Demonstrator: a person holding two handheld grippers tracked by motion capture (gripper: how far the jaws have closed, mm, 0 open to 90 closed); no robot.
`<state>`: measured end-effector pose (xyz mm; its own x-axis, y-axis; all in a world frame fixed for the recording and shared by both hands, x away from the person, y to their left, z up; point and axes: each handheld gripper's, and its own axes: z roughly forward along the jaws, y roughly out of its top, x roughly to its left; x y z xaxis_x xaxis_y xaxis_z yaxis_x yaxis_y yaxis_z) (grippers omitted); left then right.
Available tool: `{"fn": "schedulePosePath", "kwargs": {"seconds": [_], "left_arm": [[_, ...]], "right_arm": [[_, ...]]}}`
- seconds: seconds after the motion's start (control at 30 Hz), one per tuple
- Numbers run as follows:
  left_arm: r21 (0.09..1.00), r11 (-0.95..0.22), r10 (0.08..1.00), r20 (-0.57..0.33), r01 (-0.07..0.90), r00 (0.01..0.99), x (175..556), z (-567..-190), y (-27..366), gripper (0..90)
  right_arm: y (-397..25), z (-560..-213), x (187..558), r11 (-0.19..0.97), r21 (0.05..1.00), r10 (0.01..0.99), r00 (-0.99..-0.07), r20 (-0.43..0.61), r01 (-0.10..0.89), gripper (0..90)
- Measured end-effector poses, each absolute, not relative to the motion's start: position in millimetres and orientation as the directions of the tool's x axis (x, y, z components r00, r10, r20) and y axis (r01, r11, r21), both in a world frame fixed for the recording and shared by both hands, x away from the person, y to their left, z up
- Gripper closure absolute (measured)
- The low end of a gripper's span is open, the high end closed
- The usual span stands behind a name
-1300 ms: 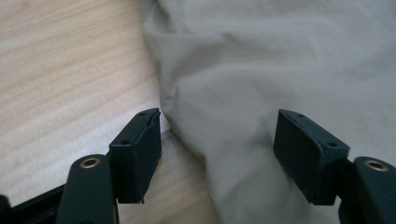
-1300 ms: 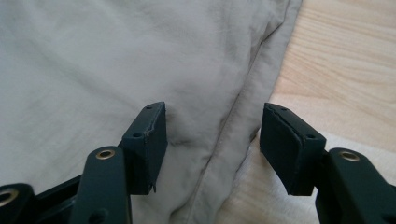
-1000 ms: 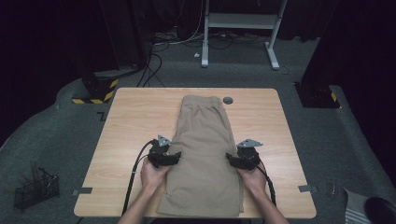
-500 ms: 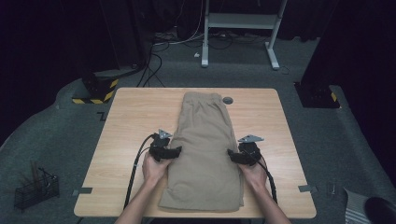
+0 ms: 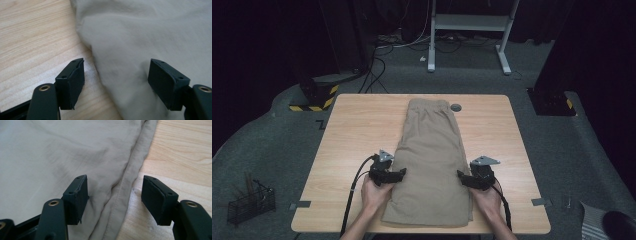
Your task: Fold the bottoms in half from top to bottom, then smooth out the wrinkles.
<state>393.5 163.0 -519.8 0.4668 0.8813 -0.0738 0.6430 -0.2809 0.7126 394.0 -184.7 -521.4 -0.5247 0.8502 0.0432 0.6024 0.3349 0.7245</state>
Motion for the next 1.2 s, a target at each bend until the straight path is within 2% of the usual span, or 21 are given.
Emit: {"fn": "schedulePosePath", "kwargs": {"seconds": [0.07,0.33,0.43,0.53,0.6,0.77,0.93,1.07,1.2], "left_arm": [[0.714,-0.301,0.884,-0.041,0.632,0.467,398.8,-520.7,159.7,29.5],[0.72,-0.298,0.887,-0.033,0.626,0.461,418.9,-521.9,155.9,27.8],[0.702,-0.291,0.888,-0.055,0.65,0.456,422.0,-519.2,156.2,27.2],[0.702,-0.23,0.895,-0.12,0.674,0.429,421.8,-516.6,163.4,23.5],[0.695,-0.22,0.901,-0.125,0.685,0.416,420.7,-514.4,166.8,20.1],[0.691,-0.223,0.896,-0.132,0.688,0.423,419.4,-512.7,167.9,22.8],[0.689,-0.241,0.9,-0.105,0.683,0.423,419.4,-516.0,162.9,24.6],[0.69,-0.22,0.902,-0.127,0.69,0.414,424.2,-515.9,163.2,25.5],[0.677,-0.266,0.905,-0.07,0.687,0.42,426.4,-516.5,156.8,22.2]], "right_arm": [[-181.7,-522.1,396.0,0.363,0.723,0.852,-0.523,-0.003,0.587,37.9],[-184.1,-523.2,417.4,0.337,0.731,0.87,-0.493,0.0,0.594,37.4],[-184.7,-521.5,421.1,0.345,0.719,0.868,-0.496,0.001,0.604,37.0],[-186.6,-519.8,421.2,0.335,0.707,0.872,-0.49,0.018,0.623,34.2],[-190.2,-518.9,420.9,0.308,0.708,0.877,-0.479,0.049,0.635,33.8],[-188.3,-518.7,419.4,0.309,0.703,0.88,-0.474,0.045,0.641,33.4],[-188.8,-516.9,423.6,0.289,0.705,0.881,-0.468,0.068,0.647,31.1],[-187.4,-515.6,424.0,0.276,0.709,0.88,-0.467,0.084,0.649,30.4],[-183.6,-518.3,427.7,0.281,0.699,0.886,-0.458,0.075,0.657,29.6]]}}
